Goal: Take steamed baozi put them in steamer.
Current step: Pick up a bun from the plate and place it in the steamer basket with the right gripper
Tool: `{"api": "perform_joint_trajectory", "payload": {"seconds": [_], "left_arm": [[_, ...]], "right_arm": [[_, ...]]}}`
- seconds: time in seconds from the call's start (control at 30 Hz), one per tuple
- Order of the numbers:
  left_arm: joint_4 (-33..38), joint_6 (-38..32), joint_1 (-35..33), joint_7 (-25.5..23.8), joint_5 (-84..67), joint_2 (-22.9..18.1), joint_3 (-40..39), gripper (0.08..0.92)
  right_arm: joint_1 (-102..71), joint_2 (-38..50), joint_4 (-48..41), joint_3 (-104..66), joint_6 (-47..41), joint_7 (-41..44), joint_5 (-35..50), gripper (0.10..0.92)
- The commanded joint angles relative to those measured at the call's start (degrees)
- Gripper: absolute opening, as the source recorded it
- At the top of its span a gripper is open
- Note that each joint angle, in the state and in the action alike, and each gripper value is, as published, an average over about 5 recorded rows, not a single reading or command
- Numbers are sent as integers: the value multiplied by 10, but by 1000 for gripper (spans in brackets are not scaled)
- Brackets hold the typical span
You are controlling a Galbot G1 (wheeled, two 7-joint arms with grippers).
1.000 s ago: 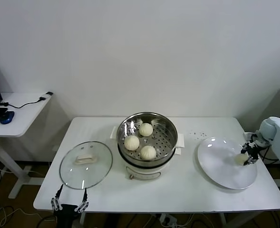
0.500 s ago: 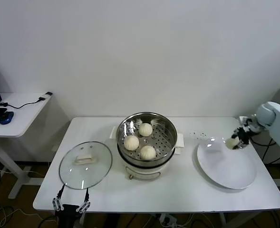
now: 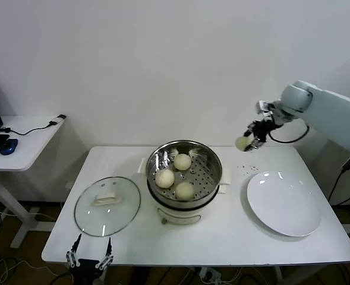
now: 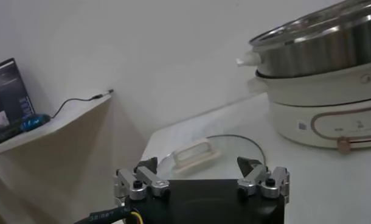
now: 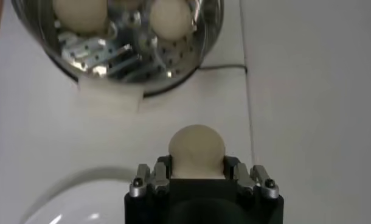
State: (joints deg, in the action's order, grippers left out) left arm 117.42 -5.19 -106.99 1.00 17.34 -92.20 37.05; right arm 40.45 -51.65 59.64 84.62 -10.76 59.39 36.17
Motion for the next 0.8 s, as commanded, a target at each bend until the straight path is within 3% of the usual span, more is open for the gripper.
{"api": "perform_joint_trajectory", "payload": {"seconds": [0.03,0.4,0.8], "left_arm": [[-5,-5,-1,0,-7,9,-3,823],[-13,-7,1,0,-13,11,-3,823],[-29,-9,5,1,-26,18,8,823]], "right_arm": [[131,-107,91,171,-52,-34,181,565],[89,-197,72,206,-62,-60,199,568],[11,-235,38,210,-67,-83,191,577]]}}
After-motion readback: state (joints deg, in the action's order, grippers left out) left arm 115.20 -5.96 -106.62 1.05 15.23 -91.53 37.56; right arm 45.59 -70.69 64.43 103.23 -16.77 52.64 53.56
